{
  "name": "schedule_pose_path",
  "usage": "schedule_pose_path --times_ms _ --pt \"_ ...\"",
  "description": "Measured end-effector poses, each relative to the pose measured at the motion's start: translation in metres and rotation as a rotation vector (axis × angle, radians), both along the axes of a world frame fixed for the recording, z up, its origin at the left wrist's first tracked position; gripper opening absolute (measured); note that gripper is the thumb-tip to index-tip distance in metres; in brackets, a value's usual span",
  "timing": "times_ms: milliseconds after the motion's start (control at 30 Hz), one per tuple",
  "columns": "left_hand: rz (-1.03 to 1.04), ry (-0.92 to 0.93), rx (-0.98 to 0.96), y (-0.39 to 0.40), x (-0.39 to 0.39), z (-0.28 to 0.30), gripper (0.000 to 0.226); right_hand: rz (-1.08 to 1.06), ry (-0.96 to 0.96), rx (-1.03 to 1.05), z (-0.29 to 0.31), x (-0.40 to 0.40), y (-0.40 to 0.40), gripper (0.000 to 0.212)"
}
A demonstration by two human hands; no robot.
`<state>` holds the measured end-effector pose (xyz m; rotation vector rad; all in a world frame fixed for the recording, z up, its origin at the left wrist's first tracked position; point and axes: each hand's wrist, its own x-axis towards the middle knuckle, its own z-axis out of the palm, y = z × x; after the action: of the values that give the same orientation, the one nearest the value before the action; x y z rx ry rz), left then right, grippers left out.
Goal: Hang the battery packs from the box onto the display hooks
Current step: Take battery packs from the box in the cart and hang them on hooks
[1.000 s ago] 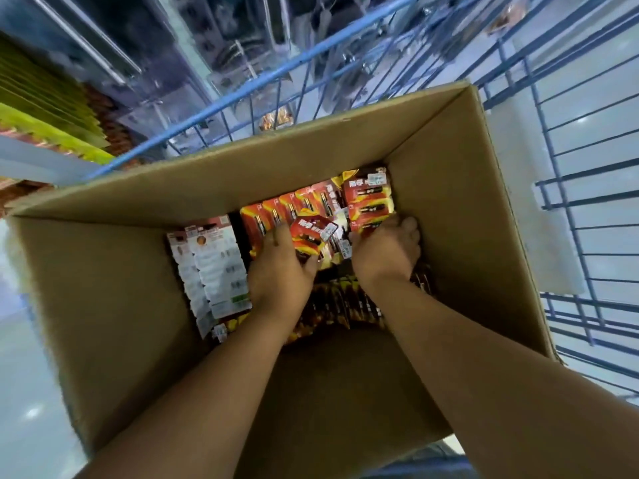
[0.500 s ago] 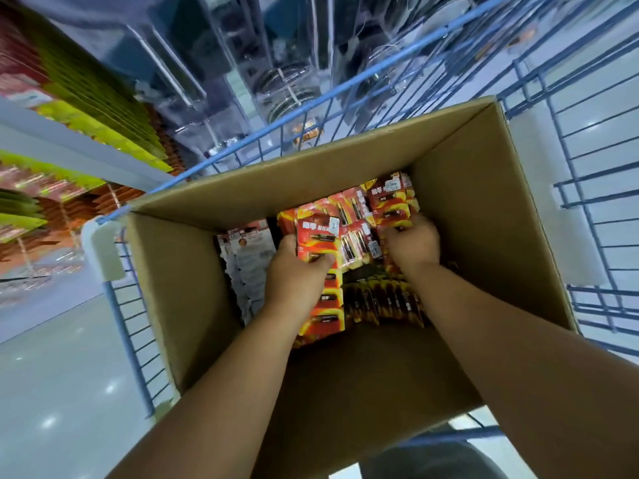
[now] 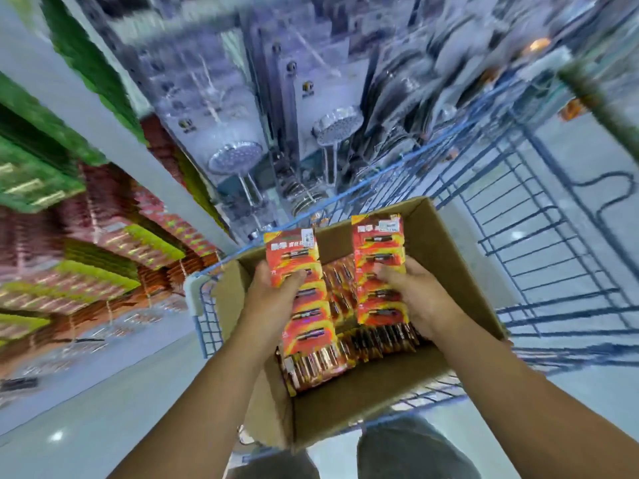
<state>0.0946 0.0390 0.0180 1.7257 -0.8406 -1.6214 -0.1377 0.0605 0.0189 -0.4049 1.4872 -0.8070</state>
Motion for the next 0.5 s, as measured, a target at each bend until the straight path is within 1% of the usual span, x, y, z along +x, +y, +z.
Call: schedule_pose_path --times_ms 67,133,267,333,400,500 --pt "-0.011 0.026 -0.074 -0.001 0.015 0.032 0.027 -0.039 -0.038 -0.083 0.036 0.018 0.005 0.037" --pt "-0.03 0.052 -0.126 -0.001 0.031 0.061 0.026 -0.059 -0.055 -0.166 0.069 0.039 0.009 0.031" --pt "-0.054 0.163 -0.193 0.002 0.07 0.119 0.022 -0.098 -0.082 -0.283 0.124 0.078 0.008 0.029" --pt "-0.048 0.18 -0.253 0.008 0.088 0.15 0.018 -0.099 -0.097 -0.325 0.147 0.091 0.007 0.029" --pt "0.019 0.114 -0.323 0.017 0.105 0.18 0.018 -0.04 -0.115 -0.377 0.169 0.101 0.007 0.033" --pt "0.08 0.101 -0.404 0.037 0.124 0.225 0.026 0.089 -0.121 -0.45 0.206 0.115 0.006 0.03"
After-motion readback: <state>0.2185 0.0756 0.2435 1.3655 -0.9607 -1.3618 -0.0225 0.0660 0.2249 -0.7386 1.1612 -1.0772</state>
